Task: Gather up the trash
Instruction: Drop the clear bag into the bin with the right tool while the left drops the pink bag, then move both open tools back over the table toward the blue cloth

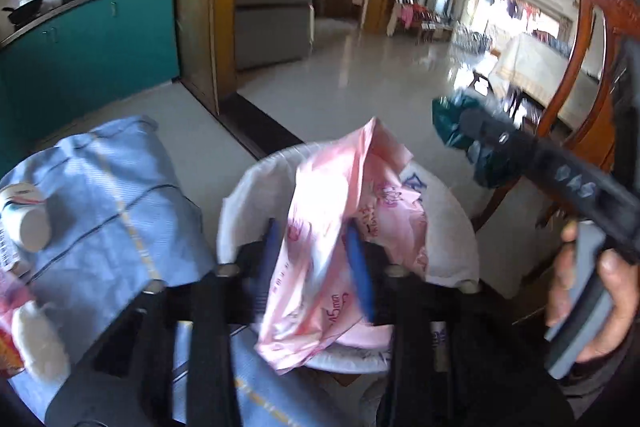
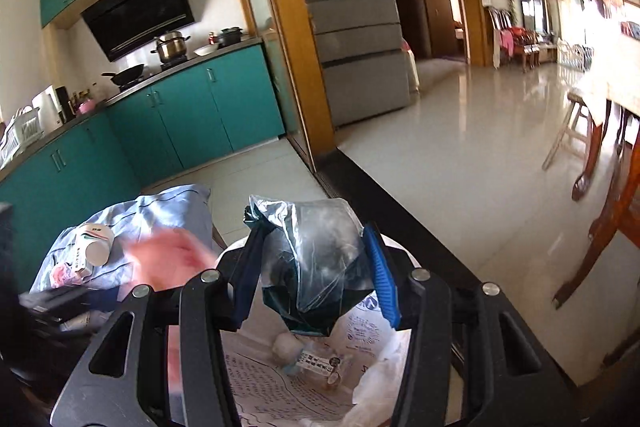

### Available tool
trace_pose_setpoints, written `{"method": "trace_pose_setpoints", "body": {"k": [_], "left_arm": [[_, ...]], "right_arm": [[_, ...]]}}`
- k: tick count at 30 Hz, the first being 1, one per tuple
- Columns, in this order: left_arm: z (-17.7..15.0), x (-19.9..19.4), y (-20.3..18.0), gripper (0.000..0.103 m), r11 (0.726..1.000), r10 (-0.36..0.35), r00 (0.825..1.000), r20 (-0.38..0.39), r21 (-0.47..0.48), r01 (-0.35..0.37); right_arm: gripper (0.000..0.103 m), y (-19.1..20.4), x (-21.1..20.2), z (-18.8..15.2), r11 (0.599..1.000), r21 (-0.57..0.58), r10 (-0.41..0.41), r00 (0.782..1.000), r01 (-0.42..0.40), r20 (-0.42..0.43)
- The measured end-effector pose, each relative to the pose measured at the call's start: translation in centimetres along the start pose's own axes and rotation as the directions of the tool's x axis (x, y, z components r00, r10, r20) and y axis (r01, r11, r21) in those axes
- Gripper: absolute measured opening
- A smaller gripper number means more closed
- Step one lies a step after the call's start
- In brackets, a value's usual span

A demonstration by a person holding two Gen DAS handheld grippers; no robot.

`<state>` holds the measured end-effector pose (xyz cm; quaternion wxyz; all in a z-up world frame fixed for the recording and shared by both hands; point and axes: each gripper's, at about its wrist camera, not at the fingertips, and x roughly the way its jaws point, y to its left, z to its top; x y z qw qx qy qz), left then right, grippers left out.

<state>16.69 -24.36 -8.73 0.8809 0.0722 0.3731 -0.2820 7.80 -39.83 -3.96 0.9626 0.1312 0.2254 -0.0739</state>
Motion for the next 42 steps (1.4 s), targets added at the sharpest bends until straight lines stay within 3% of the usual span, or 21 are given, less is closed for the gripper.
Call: {"method": "trace_pose_setpoints", "body": {"k": [1, 6, 9, 10, 13, 17, 19, 21, 24, 27, 32, 36, 42], "left_arm": [[0.0, 0.8, -0.2, 0.068, 1.0, 0.007, 1.0, -0.01, 0.003, -0.007], [-0.1, 0.9, 1.4, 0.077, 0.998, 0.026, 1.0, 0.002, -0.051, -0.026], [-1.1, -1.7, 3.7, 0.078, 0.994, 0.087, 0.996, 0.034, -0.068, -0.084], [-1.8, -3.6, 4.4, 0.08, 0.989, 0.126, 0.991, 0.054, -0.078, -0.122], [-3.4, -7.6, 6.4, 0.084, 0.973, 0.212, 0.971, 0.114, -0.117, -0.199], [-6.2, -12.4, 8.8, 0.085, 0.934, 0.335, 0.933, 0.135, -0.175, -0.31], [-8.1, -14.9, 9.6, 0.086, 0.9, 0.418, 0.898, 0.138, -0.202, -0.387], [-10.2, -17.7, 10.7, 0.086, 0.851, 0.505, 0.851, 0.145, -0.249, -0.463], [-12.9, -20.6, 12.8, 0.087, 0.78, 0.595, 0.794, 0.127, -0.332, -0.531], [-14.6, -23.2, 14.7, 0.087, 0.738, 0.627, 0.775, 0.086, -0.383, -0.555], [-16.9, -26.6, 16.3, 0.087, 0.682, 0.669, 0.741, 0.061, -0.446, -0.579], [-18.5, -28.5, 16.9, 0.088, 0.648, 0.696, 0.717, 0.04, -0.467, -0.602], [-20.2, -30.6, 18.1, 0.089, 0.61, 0.714, 0.7, 0.015, -0.503, -0.612]], "right_arm": [[0.05, -0.1, 0.2, -0.1, 1.0, -0.003, 0.002, 1.0, -0.002, -0.012], [0.054, 0.4, 0.1, -0.5, 0.999, -0.043, 0.016, 0.999, -0.018, -0.039], [0.066, 1.1, 0.3, -0.8, 0.998, -0.067, 0.012, 0.999, -0.015, -0.047], [0.073, 1.4, 0.2, -0.9, 0.997, -0.073, 0.006, 0.999, -0.009, -0.043], [0.08, 2.3, 0.1, -0.8, 0.995, -0.098, -0.008, 0.999, 0.005, -0.031], [0.086, 3.9, 0.3, -1.0, 0.993, -0.121, 0.005, 1.0, -0.008, -0.027], [0.086, 5.8, 0.1, -1.3, 0.985, -0.16, 0.062, 0.998, -0.066, -0.032], [0.086, 8.9, -0.2, -2.0, 0.962, -0.231, 0.138, 0.99, -0.144, -0.042], [0.086, 15.0, -0.2, -4.0, 0.892, -0.332, 0.279, 0.952, -0.306, -0.127], [0.086, 20.9, 0.2, -6.5, 0.798, -0.42, 0.361, 0.901, -0.432, -0.239], [0.087, 28.6, 0.0, -10.0, 0.662, -0.512, 0.414, 0.836, -0.548, -0.36], [0.09, 32.1, 0.4, -11.5, 0.605, -0.507, 0.428, 0.788, -0.614, -0.443], [0.09, 35.8, 1.5, -14.6, 0.564, -0.537, 0.37, 0.773, -0.628, -0.515]]}}
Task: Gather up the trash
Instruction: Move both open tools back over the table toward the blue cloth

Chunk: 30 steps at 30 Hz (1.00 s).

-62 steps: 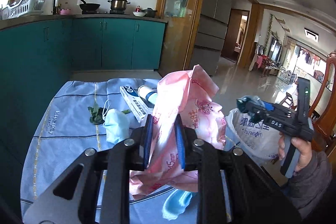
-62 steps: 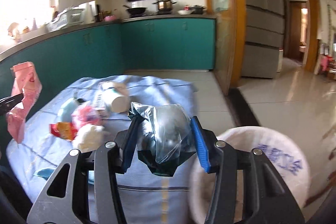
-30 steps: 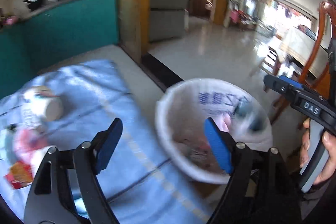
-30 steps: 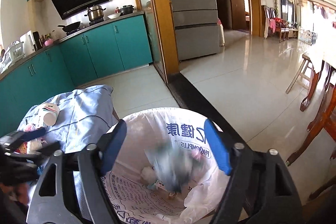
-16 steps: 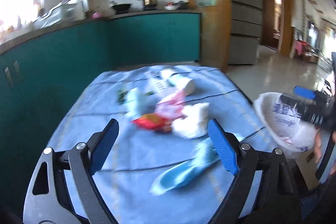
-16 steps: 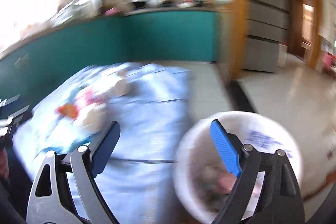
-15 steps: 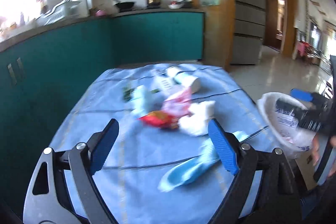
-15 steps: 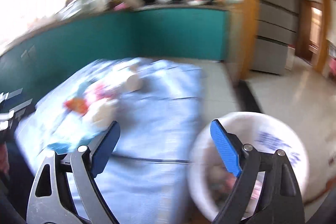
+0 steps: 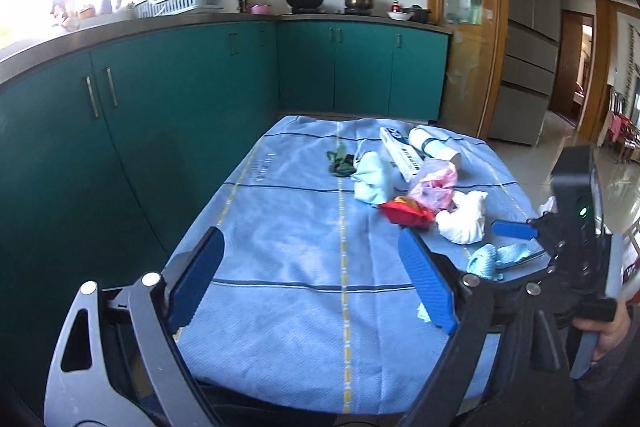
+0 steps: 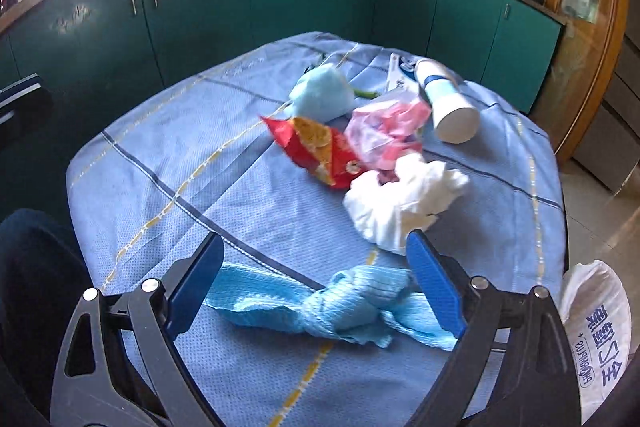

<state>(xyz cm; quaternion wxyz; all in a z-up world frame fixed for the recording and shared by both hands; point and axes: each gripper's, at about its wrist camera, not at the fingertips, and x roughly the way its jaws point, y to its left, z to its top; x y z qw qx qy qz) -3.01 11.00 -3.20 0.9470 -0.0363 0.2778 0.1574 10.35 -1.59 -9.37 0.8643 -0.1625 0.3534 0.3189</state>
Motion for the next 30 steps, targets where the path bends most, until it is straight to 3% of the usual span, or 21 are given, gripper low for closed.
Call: {"method": "trace_pose_setpoints", "body": {"k": [4, 6, 8, 11, 13, 20, 27, 28, 30], "left_arm": [[-0.2, 0.0, 0.5, 0.089, 1.0, 0.005, 1.0, -0.001, -0.005, -0.005], [-0.2, 0.0, 0.5, 0.089, 1.0, 0.003, 1.0, -0.003, -0.008, -0.003], [-0.2, 0.1, 0.4, 0.089, 1.0, 0.0, 1.0, -0.006, -0.009, 0.0], [-0.3, 0.2, 0.2, 0.089, 1.0, -0.001, 1.0, -0.01, -0.005, 0.001], [-0.4, 0.2, 0.2, 0.089, 1.0, -0.002, 1.0, -0.012, -0.005, 0.002], [-0.6, 0.8, 0.6, 0.089, 1.0, -0.001, 1.0, -0.031, -0.021, 0.0], [-1.2, 2.2, 0.1, 0.089, 0.999, -0.017, 0.997, -0.074, -0.03, 0.015], [-1.3, 2.4, -0.2, 0.089, 1.0, -0.019, 0.997, -0.08, -0.023, 0.017], [-1.5, 2.6, -0.7, 0.089, 1.0, -0.016, 0.996, -0.085, -0.014, 0.015]], "right_arm": [[0.089, 0.8, 1.1, 0.1, 1.0, -0.011, 0.011, 1.0, -0.012, -0.026], [0.075, 1.0, 1.1, -0.2, 1.0, -0.002, 0.021, 0.999, -0.021, -0.031], [0.043, 0.8, 1.2, -0.5, 0.999, 0.011, 0.032, 0.999, -0.032, -0.041], [0.018, 0.4, 1.1, -0.5, 0.999, 0.03, 0.029, 0.999, -0.028, -0.033], [0.006, -0.1, 0.7, -0.6, 0.999, 0.035, 0.031, 0.999, -0.03, -0.025], [0.001, -3.5, -1.7, -0.8, 0.994, 0.106, 0.004, 1.0, -0.006, 0.011], [0.001, -9.1, -4.6, -1.7, 0.965, 0.25, -0.087, 0.995, 0.072, 0.049], [0.003, -9.4, -4.4, -1.8, 0.965, 0.255, -0.069, 0.997, 0.058, 0.037], [0.026, -8.7, -3.8, -2.1, 0.973, 0.232, -0.008, 1.0, 0.005, 0.012]]}}
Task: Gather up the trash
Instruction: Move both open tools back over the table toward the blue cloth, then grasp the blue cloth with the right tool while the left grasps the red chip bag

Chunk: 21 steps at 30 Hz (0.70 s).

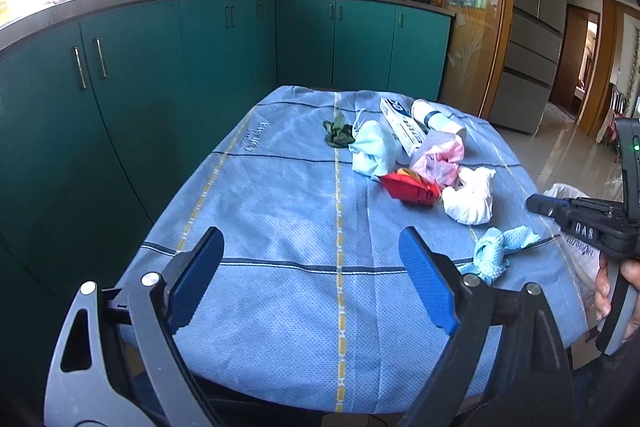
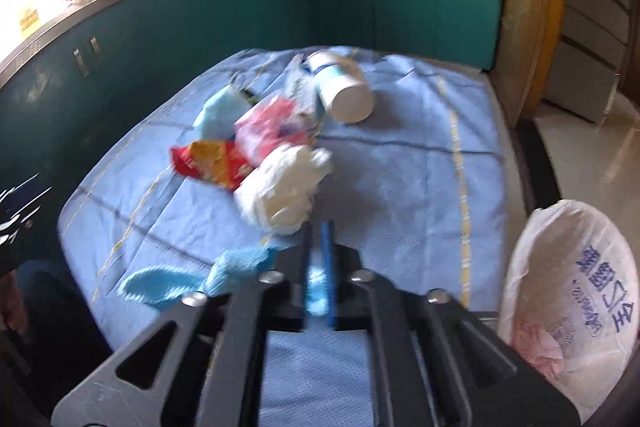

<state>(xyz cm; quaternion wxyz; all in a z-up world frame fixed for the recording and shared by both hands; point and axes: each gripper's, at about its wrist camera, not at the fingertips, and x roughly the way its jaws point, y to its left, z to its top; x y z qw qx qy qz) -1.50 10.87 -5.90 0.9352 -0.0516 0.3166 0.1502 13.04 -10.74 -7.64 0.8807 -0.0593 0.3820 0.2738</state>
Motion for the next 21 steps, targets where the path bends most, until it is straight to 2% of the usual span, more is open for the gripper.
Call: {"method": "trace_pose_setpoints", "body": {"k": [1, 2, 4, 7, 12, 17, 21], "left_arm": [[-0.1, 0.1, -0.1, 0.089, 1.0, -0.001, 1.0, -0.002, 0.002, 0.001], [-0.1, 0.2, -0.2, 0.089, 1.0, -0.004, 1.0, -0.004, 0.004, 0.004], [-0.2, 0.2, -0.3, 0.089, 1.0, -0.002, 1.0, -0.006, 0.007, 0.002], [-0.2, 0.1, -0.2, 0.089, 1.0, 0.0, 1.0, -0.009, 0.004, 0.0], [-0.3, 0.0, -0.7, 0.089, 1.0, -0.002, 1.0, -0.007, 0.014, 0.002], [-0.3, -0.3, -1.3, 0.089, 0.999, 0.005, 1.0, 0.008, 0.035, -0.006], [-0.1, -0.4, -1.8, 0.089, 0.999, 0.008, 1.0, 0.013, 0.046, -0.008]], "right_arm": [[0.055, 0.8, 0.2, -0.3, 1.0, -0.018, 0.019, 1.0, -0.019, -0.01], [0.072, 1.8, 0.5, -0.6, 0.997, -0.055, 0.044, 0.999, -0.045, -0.022], [0.076, 4.3, 1.0, -1.3, 0.987, -0.142, 0.073, 0.996, -0.079, -0.047], [0.083, 5.7, 2.4, -1.8, 0.98, -0.19, 0.048, 0.996, -0.062, -0.08], [0.083, 6.0, 4.7, -2.2, 0.982, -0.182, 0.026, 0.991, -0.049, -0.129], [0.051, 5.9, 4.9, -2.3, 0.984, -0.17, 0.026, 0.991, -0.048, -0.13], [0.043, 5.6, 4.3, -2.2, 0.986, -0.156, 0.041, 0.992, -0.06, -0.119]]}}
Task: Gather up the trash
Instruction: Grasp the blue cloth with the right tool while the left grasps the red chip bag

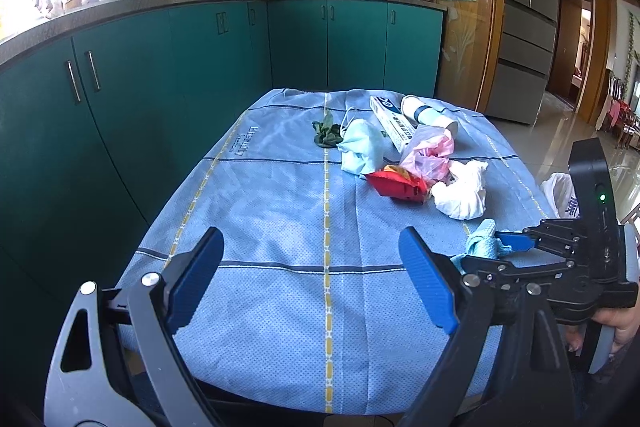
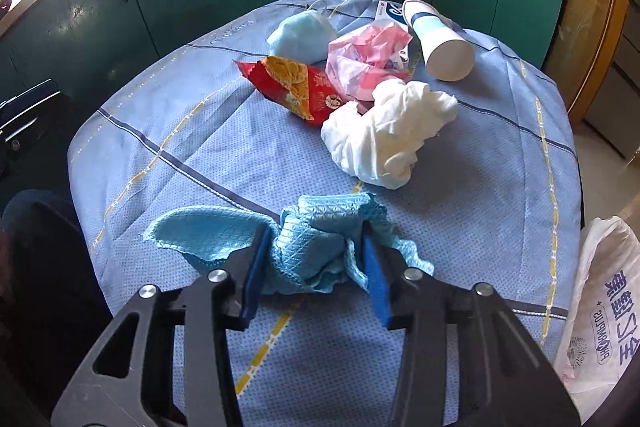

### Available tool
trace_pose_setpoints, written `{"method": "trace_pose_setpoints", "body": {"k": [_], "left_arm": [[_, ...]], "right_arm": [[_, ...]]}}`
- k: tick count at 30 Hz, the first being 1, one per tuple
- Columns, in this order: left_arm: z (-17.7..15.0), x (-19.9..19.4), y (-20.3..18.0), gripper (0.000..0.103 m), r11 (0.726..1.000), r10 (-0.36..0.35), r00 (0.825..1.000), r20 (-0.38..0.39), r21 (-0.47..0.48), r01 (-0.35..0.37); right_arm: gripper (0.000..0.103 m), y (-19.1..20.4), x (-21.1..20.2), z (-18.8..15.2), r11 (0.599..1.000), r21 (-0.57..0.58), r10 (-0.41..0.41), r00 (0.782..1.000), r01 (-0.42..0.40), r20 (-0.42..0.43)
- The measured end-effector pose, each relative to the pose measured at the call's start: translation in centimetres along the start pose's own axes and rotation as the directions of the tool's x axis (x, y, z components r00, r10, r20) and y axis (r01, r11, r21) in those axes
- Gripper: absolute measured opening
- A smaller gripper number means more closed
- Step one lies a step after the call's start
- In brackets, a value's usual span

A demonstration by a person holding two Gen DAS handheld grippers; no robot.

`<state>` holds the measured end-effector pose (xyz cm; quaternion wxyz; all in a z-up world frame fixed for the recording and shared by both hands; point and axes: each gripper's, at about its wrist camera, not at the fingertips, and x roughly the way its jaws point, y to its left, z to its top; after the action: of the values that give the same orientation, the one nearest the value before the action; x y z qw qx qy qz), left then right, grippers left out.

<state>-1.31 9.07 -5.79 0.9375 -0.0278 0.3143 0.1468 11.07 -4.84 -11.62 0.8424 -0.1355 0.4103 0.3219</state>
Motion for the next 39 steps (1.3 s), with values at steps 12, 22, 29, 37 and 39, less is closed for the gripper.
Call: {"method": "trace_pose_setpoints", "body": {"k": [12, 22, 29, 37, 39], "left_arm": [[1.7, 1.2, -3.6, 0.089, 0.991, -0.037, 0.999, 0.031, 0.129, 0.033], [7.6, 11.9, -4.2, 0.085, 0.952, -0.293, 0.944, -0.152, 0.044, 0.303], [5.9, 16.8, -8.4, 0.064, 0.921, -0.287, 0.9, -0.328, 0.165, 0.353], [4.5, 15.4, -6.9, 0.027, 0.916, -0.296, 0.899, -0.323, 0.169, 0.363], [4.1, 14.6, -5.9, 0.027, 0.92, -0.299, 0.9, -0.318, 0.156, 0.361]], "right_arm": [[0.043, -5.4, -5.2, -0.3, 0.988, 0.149, -0.05, 0.992, 0.033, 0.114], [0.044, -9.6, -8.1, -1.8, 0.953, 0.291, -0.13, 0.978, 0.079, 0.161], [0.044, -10.2, -7.1, -2.2, 0.948, 0.303, -0.145, 0.981, 0.101, 0.127], [0.044, -9.9, -6.6, -1.9, 0.951, 0.292, -0.14, 0.983, 0.099, 0.123], [0.044, -9.7, -6.5, -1.9, 0.953, 0.288, -0.136, 0.983, 0.096, 0.123]]}}
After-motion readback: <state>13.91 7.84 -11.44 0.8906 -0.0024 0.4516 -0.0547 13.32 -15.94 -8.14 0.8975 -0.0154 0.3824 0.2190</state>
